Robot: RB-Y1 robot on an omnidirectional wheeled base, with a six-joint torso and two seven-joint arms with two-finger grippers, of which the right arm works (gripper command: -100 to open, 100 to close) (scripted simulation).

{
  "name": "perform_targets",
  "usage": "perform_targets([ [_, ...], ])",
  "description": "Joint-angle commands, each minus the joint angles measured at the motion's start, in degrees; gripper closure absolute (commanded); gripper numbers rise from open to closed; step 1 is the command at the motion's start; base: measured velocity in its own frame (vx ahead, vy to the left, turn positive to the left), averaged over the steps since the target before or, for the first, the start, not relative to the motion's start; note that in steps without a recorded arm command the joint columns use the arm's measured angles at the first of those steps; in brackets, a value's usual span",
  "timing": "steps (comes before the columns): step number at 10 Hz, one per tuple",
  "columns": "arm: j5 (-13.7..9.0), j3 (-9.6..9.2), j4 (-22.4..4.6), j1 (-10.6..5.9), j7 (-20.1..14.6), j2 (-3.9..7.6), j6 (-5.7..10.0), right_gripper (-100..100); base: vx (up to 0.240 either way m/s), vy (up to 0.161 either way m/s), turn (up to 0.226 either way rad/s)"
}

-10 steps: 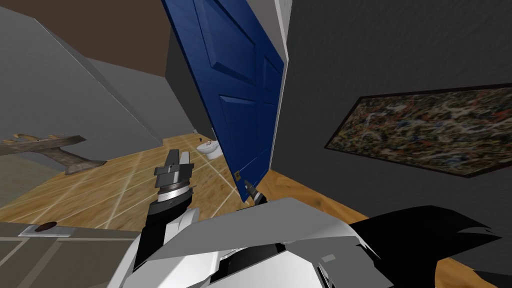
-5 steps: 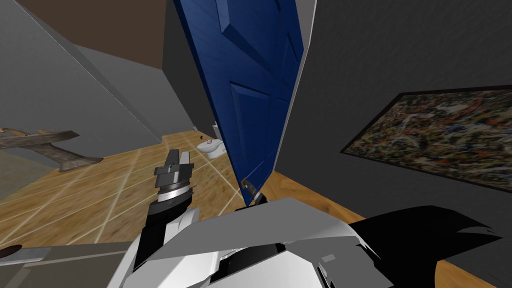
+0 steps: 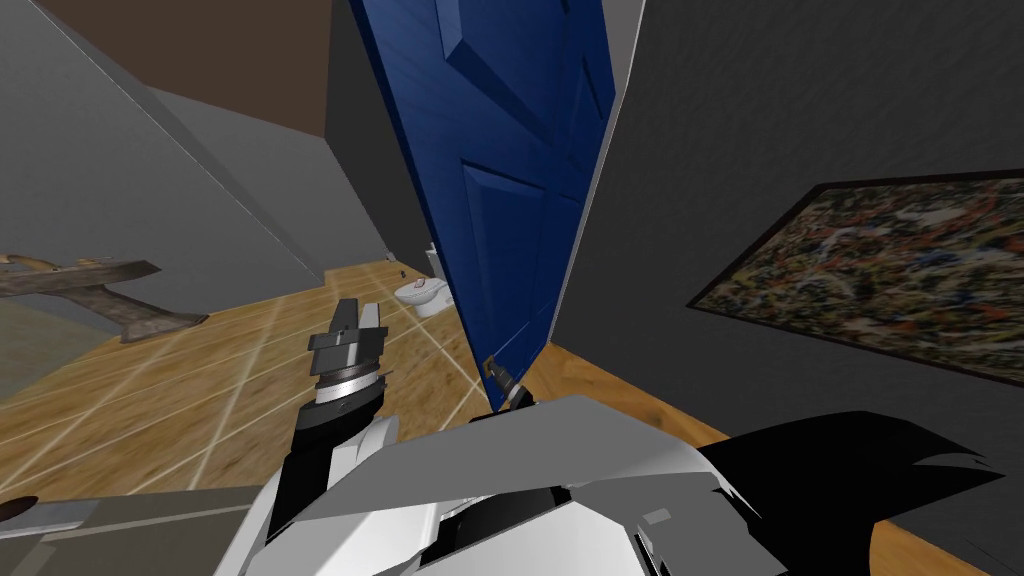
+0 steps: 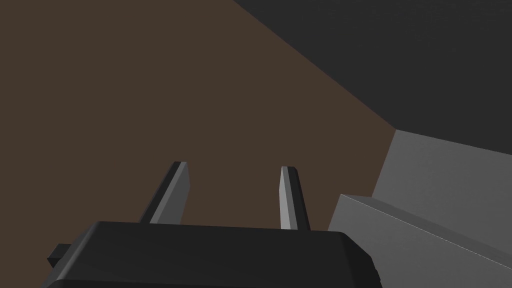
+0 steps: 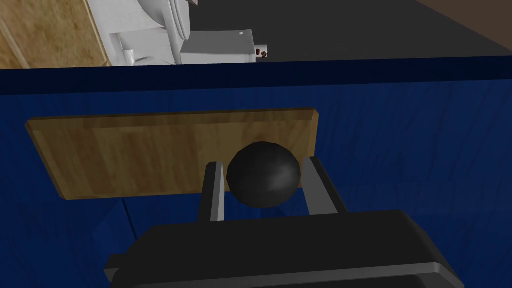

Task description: Push the door open

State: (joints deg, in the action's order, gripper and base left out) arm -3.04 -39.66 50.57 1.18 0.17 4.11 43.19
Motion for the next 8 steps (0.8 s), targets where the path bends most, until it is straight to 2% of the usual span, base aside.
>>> perform_targets([
  [1,-0.02,0.01,0.05,0.03,-0.03,0.02,0.13,100,-0.009,-0.008,-0.004],
  [3,-0.02,0.01,0.05,0.03,-0.03,0.02,0.13,100,-0.003,-0.002,-0.002],
  [4,-0.23,1.02,-0.37,-0.09,0.2,0.28,-0.06,100,0.069,0.09,-0.024],
  [8,-0.84,3.75,-1.12,-0.61,0.76,0.58,-0.06,100,0.107,0.157,-0.044],
])
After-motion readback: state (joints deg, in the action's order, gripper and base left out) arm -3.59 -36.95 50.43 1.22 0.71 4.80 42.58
